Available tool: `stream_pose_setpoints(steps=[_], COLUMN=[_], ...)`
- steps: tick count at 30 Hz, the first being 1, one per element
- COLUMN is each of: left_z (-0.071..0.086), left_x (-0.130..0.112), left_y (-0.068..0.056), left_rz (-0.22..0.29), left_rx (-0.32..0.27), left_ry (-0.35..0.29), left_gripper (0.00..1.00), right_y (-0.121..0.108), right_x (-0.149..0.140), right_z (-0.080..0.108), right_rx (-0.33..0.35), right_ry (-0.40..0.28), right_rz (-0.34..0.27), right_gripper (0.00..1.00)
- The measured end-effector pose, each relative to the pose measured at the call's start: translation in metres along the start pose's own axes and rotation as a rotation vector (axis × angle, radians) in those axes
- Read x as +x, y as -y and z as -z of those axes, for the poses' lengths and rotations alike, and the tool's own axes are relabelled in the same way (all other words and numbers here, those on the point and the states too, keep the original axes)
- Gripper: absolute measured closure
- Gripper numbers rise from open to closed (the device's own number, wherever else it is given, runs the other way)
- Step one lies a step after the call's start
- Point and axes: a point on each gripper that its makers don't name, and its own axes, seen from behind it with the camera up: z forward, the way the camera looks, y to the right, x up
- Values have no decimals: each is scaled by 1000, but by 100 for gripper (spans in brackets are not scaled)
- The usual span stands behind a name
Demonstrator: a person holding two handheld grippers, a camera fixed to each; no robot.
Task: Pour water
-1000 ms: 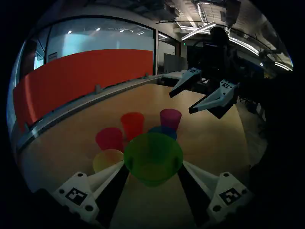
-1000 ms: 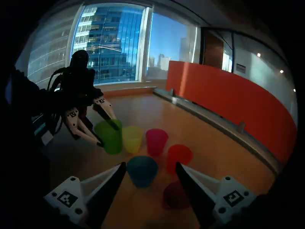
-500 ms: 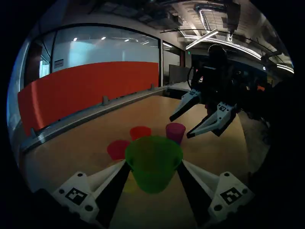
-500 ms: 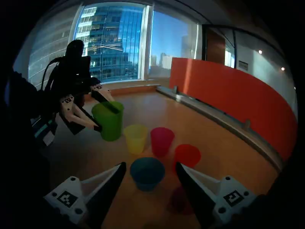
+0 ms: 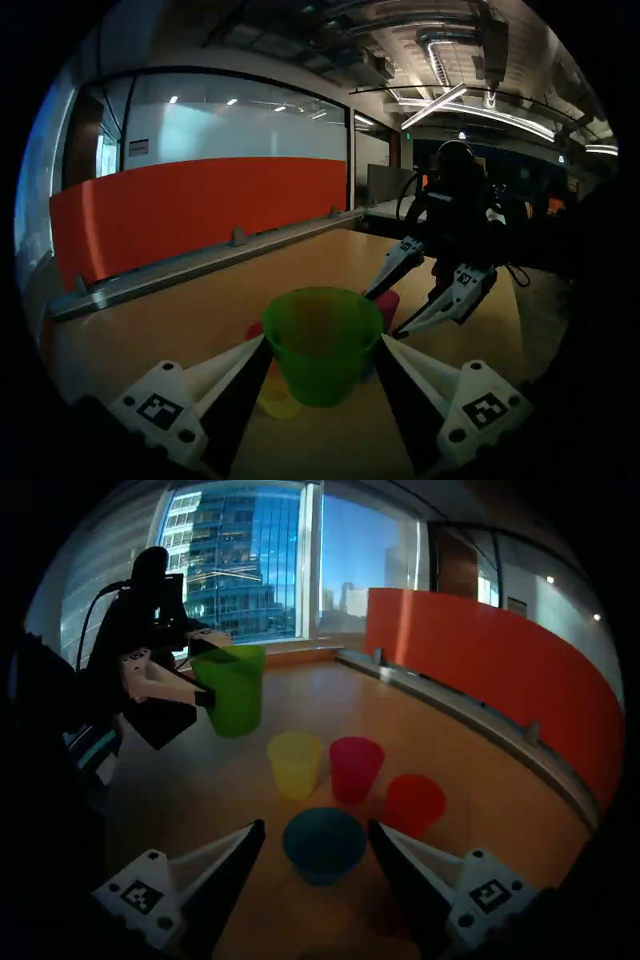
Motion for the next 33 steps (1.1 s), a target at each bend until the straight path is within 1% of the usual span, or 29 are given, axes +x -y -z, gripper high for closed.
stream_pose_setpoints(steps=[5,14,20,26,33], left_z=[6,14,16,17,18], left_x=[3,4,2,0,-2], left_y=[4,8,9,9,10], left_rz=[2,-8,-8,-10,-10], left_rx=[11,24,26,28,32], left_ry=[-14,-23,-24,-23,-17], left_gripper=[15,16,15,15,15], right_y=[1,-4,-7,-9,-12], right_x=[-4,-19,-23,-21,-27], right_z=[-8,-20,-24,-26,-29], right_rx=[3,-12,-21,-23,-29], right_ry=[17,59,66,66,84], right_rz=[-1,14,21,14,25], right_gripper=[0,0,0,0,0])
